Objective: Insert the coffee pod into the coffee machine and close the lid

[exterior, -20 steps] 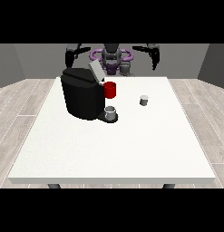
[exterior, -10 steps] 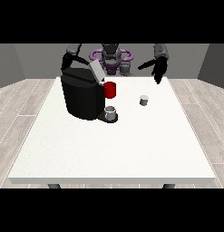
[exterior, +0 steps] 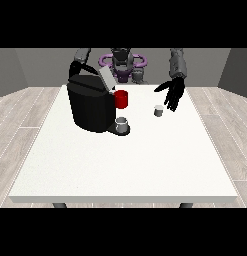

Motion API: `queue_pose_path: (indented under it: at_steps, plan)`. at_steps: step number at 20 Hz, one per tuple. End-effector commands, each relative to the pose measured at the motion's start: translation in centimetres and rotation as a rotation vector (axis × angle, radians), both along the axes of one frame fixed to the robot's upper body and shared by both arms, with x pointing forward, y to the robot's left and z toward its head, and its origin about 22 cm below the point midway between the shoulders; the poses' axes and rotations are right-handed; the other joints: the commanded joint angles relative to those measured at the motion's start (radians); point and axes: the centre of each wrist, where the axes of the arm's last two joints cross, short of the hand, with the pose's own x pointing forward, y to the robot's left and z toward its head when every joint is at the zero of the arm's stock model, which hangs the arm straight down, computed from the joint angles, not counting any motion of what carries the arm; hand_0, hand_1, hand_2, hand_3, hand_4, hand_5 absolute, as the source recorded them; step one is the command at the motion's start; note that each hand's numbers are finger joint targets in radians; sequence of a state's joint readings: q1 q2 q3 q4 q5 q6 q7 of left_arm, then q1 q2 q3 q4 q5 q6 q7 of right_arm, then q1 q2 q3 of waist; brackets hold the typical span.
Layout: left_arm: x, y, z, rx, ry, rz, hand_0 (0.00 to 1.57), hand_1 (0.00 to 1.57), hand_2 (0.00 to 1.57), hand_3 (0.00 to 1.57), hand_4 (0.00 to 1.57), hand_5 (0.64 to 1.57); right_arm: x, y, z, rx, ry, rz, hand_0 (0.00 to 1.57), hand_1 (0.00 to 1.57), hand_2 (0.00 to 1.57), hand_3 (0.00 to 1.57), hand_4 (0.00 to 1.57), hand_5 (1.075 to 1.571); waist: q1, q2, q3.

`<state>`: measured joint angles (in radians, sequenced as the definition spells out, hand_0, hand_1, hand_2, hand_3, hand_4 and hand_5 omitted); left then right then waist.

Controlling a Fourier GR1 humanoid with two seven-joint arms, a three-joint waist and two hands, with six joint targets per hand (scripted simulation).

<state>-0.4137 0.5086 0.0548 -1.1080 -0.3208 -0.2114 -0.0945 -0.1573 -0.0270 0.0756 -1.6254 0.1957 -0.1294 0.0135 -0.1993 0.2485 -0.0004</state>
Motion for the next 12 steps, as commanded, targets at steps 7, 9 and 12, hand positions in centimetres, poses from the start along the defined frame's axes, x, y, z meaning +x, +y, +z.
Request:
queue_pose_path:
  at_steps: [7,9,12]
  plan:
    - [3.1,-2.3,-0.6,0.155,-0.05,-0.006,0.26,0.26,0.59,0.25,0.0,1.571,2.3,1.4,0.3,0.038,0.037,-0.01,0.0,0.0,0.0,0.0,0.0,1.571,0.027,0.049,0.0]
    - [3.4,-2.0,-0.4,0.192,-0.088,-0.011,0.76,0.76,0.88,0.62,0.0,1.571,1.4,2.0,-1.5,0.014,0.04,-0.011,0.0,0.0,0.0,0.0,0.0,1.571,0.029,0.06,0.0002]
    - [3.1,-3.3,-2.2,0.258,-0.071,-0.001,0.84,0.84,0.92,0.76,0.3,1.571,2.1,-0.1,-1.7,0.01,0.091,-0.026,0.0,0.0,0.0,0.0,0.0,1.571,0.035,0.014,0.0004]
